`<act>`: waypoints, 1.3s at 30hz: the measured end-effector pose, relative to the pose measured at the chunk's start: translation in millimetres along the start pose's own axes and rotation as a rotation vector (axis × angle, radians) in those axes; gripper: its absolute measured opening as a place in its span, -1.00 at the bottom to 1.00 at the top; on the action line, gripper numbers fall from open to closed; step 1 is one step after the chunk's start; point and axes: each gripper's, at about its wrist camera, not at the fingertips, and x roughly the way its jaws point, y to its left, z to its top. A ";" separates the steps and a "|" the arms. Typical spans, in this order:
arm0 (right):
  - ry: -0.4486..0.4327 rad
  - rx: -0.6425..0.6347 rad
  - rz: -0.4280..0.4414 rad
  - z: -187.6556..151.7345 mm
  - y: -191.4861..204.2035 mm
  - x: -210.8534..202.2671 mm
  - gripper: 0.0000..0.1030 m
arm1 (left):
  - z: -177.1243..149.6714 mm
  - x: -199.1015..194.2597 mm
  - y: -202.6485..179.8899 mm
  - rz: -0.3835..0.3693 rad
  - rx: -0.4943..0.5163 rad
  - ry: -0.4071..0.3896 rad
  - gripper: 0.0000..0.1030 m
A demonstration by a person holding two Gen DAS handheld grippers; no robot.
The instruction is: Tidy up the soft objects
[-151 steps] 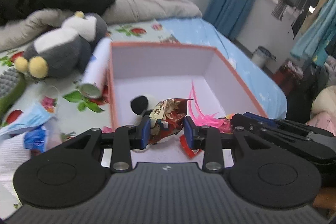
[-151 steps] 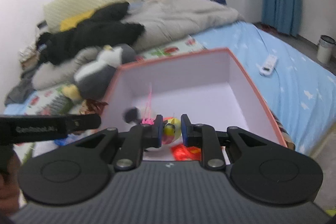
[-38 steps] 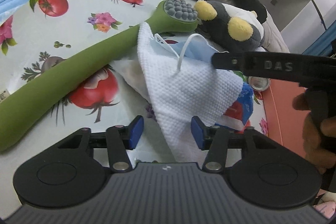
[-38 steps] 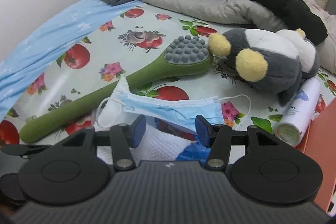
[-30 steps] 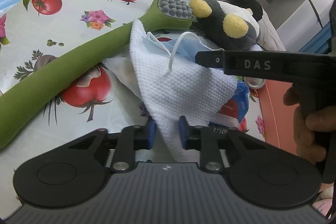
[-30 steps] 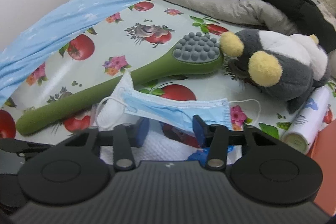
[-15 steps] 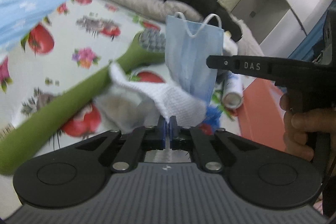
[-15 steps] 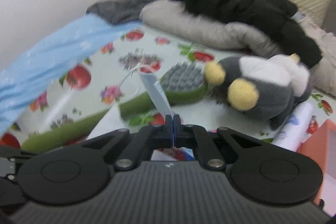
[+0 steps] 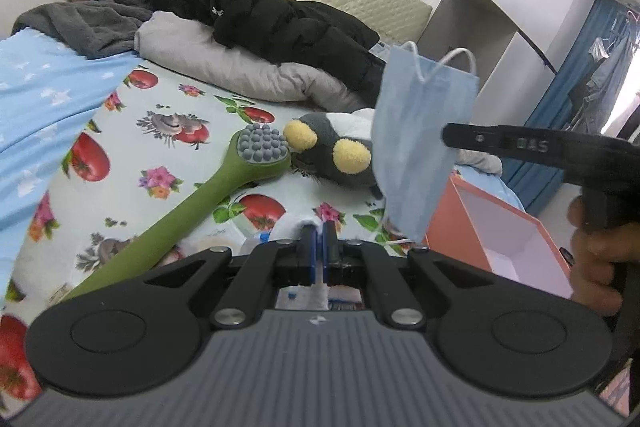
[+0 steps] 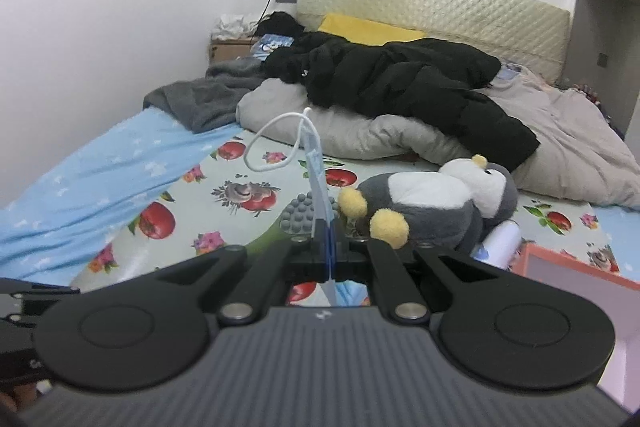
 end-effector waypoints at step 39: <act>0.330 0.055 0.066 -151.3 43.5 -1.0 0.14 | -73.3 -38.5 53.7 0.149 0.073 0.119 0.59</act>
